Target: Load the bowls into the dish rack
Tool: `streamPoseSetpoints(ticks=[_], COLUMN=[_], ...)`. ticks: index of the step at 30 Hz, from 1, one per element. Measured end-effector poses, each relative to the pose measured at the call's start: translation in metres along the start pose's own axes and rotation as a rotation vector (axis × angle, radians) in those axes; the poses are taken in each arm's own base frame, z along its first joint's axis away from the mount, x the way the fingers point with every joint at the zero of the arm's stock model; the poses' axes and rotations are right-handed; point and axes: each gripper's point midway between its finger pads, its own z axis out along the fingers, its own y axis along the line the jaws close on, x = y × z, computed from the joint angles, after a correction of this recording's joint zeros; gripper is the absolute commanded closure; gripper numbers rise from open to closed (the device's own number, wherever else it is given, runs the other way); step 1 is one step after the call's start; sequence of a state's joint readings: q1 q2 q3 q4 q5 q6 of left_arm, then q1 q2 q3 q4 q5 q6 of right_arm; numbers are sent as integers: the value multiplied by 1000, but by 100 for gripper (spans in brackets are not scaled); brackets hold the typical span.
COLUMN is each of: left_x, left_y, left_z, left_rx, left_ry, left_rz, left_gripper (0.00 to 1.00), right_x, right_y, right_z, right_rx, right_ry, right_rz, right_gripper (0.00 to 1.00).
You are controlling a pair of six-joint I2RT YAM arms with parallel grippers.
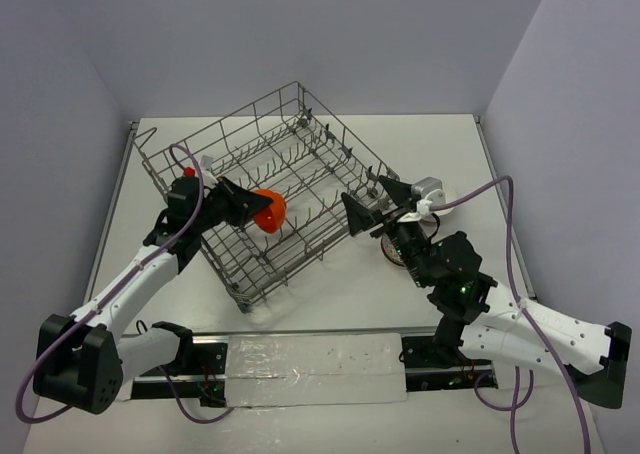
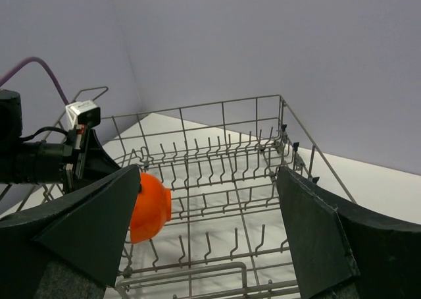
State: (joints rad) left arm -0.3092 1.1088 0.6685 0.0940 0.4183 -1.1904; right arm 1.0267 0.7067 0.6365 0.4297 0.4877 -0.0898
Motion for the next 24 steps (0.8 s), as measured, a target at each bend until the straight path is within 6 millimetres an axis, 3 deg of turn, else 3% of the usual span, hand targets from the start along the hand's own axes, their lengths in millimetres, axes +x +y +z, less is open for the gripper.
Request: streamPoseSetpoints(ticks=[14, 24], left_x=[-1, -1], left_y=[5, 4], left_z=[10, 11], left_rx=[-42, -45], left_ry=[34, 43], left_rz=[0, 1], left_gripper=[96, 93], right_x=[-13, -11], right_y=[-3, -4], right_z=[-5, -5], right_rx=[-1, -1], right_ry=[-23, -16], right_rz=[8, -10], right_gripper=[9, 8])
